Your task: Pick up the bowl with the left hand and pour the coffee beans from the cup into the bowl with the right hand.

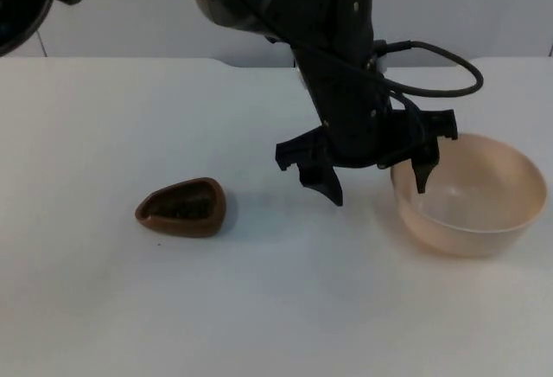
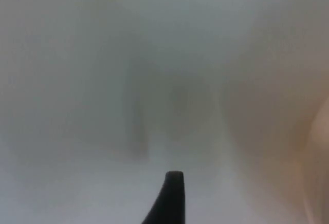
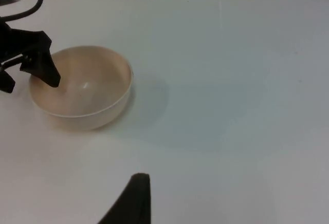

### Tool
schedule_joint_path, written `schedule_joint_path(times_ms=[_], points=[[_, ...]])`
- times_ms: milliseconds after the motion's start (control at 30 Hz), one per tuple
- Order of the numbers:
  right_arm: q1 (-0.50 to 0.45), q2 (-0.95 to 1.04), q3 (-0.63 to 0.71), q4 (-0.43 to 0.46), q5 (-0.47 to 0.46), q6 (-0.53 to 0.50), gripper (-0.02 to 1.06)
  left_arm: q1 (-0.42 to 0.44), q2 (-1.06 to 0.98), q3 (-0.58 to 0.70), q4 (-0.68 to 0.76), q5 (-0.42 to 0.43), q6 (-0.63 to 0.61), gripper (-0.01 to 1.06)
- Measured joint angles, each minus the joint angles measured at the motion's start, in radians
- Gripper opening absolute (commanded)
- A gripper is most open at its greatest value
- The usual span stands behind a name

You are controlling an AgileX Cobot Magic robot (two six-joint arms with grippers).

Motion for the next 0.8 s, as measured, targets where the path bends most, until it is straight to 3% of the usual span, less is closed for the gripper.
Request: schedule_joint_path(times_ms=[167, 300, 333, 467, 500, 633, 800], points=[[0.000, 0.000, 0.000, 0.000, 0.000, 0.000, 1.05, 0.000, 0.000, 0.000, 0.000, 0.000, -0.004, 0.71], [0.000, 0.000, 0.000, 0.000, 0.000, 0.000, 1.05, 0.000, 0.000, 0.000, -0.002, 0.000, -0.004, 0.50], [0.000, 0.000, 0.000, 0.000, 0.000, 0.000, 1.05, 0.000, 0.000, 0.000, -0.006, 0.000, -0.004, 0.50], [0.000, 0.000, 0.000, 0.000, 0.000, 0.000, 1.05, 0.000, 0.000, 0.000, -0.022, 0.000, -0.005, 0.24], [0.000, 0.000, 0.000, 0.000, 0.000, 0.000, 1.05, 0.000, 0.000, 0.000, -0.023, 0.002, -0.005, 0.24], [0.000, 0.000, 0.000, 0.000, 0.000, 0.000, 1.05, 0.000, 0.000, 0.000, -0.027, 0.007, -0.006, -0.01], [0.000, 0.000, 0.000, 0.000, 0.000, 0.000, 1.05, 0.000, 0.000, 0.000, -0.027, 0.011, -0.006, 0.00]])
